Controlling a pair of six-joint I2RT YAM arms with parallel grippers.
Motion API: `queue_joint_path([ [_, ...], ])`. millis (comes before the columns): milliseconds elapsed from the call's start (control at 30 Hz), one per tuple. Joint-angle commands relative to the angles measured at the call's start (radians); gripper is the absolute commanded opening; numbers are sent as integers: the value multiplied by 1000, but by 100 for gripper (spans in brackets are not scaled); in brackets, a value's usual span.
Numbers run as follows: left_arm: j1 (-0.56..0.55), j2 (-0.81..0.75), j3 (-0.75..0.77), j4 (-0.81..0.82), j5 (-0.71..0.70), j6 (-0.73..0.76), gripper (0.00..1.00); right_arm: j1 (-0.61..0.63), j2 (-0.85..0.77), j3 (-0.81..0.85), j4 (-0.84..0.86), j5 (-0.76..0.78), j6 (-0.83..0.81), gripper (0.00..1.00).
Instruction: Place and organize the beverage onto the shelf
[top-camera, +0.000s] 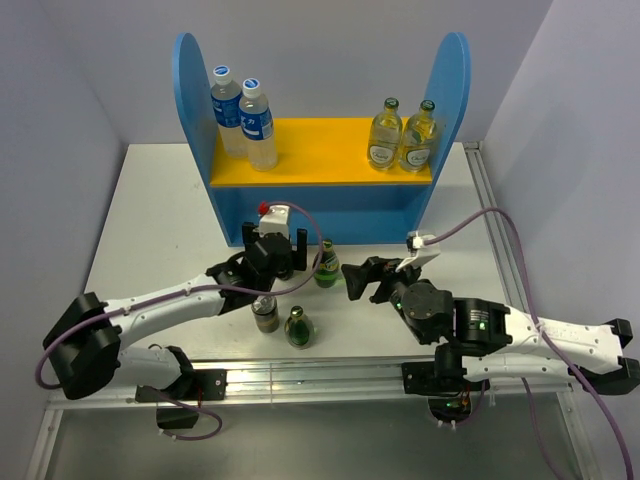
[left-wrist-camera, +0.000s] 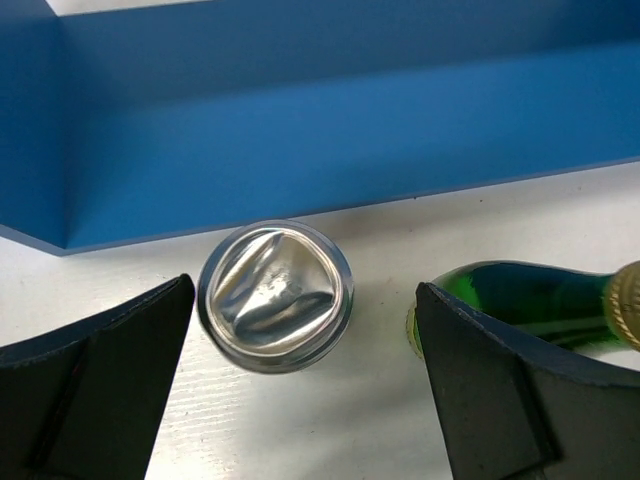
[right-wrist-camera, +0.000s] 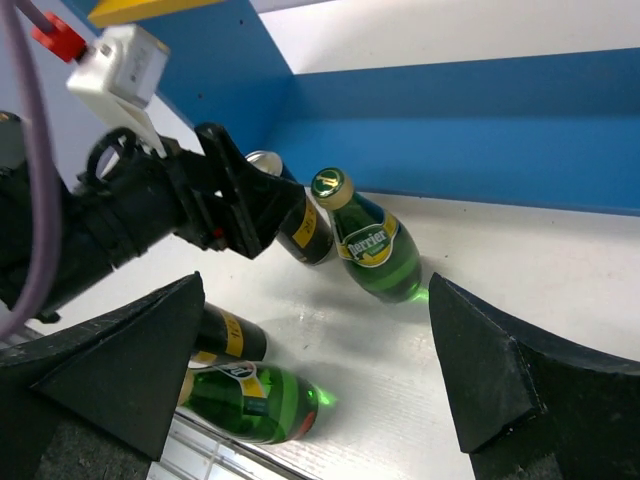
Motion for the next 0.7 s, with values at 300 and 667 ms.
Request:
queue_joint_path([
  [300, 3, 79, -48, 133, -31, -56, 99, 7, -56, -21, -91, 70, 45, 100],
  [667, 16, 99, -120, 219, -47, -81, 93, 7, -41, -32, -114, 70, 80, 100],
])
